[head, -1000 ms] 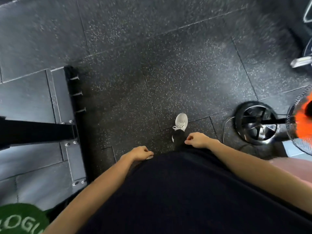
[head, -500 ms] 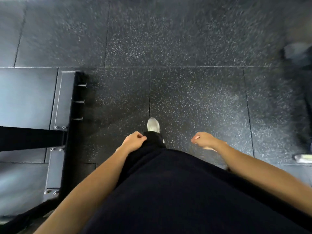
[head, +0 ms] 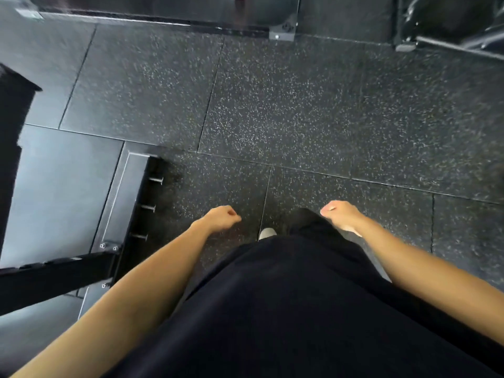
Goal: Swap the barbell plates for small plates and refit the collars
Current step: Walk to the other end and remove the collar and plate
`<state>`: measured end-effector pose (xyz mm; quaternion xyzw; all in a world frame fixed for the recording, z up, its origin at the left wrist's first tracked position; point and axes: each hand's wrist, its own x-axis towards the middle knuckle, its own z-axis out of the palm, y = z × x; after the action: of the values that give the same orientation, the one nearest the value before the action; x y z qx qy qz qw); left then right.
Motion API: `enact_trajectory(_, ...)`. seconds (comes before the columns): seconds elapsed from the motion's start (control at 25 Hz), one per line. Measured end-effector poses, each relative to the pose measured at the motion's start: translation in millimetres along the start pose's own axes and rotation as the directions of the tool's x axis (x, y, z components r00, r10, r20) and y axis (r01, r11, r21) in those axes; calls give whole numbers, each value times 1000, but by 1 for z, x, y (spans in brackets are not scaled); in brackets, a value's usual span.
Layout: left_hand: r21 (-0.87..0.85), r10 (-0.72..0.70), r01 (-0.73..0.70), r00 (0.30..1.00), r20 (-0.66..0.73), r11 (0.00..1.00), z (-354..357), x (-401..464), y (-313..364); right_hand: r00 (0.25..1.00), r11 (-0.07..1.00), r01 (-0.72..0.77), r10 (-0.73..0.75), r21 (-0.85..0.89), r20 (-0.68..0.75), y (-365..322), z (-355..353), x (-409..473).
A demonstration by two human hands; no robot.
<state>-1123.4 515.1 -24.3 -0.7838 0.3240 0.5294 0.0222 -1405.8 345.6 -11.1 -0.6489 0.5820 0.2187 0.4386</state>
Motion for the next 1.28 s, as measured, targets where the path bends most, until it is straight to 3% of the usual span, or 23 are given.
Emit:
enact_trajectory(0.32,-34,-115,117,992,46,993,-137,129,67,978,980,28,14,-198,207,-149,-123,172)
enact_trajectory(0.44,-225,-230,228,973,20,947,-197,155,85,973,943,114,-41,-313,229,-226,-194,237)
enact_trajectory(0.56,-457,-329,232,933,-145,859,-278,179,93,961,886,209,-108,-414,255,-324,-256,299)
enact_trajectory(0.64,-561,-393,236,902,-176,794,-323,198,88,950,852,254,-133,-457,281,-392,-274,336)
enact_trajectory(0.76,-626,-413,278,907,-78,729,-367,233,77,931,804,307,-143,-509,336,-484,-277,385)
enact_trajectory(0.88,-661,-338,243,941,-18,710,-432,279,53,908,755,358,-143,-550,394,-587,-258,430)
enact_trajectory(1.28,-778,-501,212,853,-148,591,-741,350,-107,844,661,518,-293,-543,449,-954,-209,505)
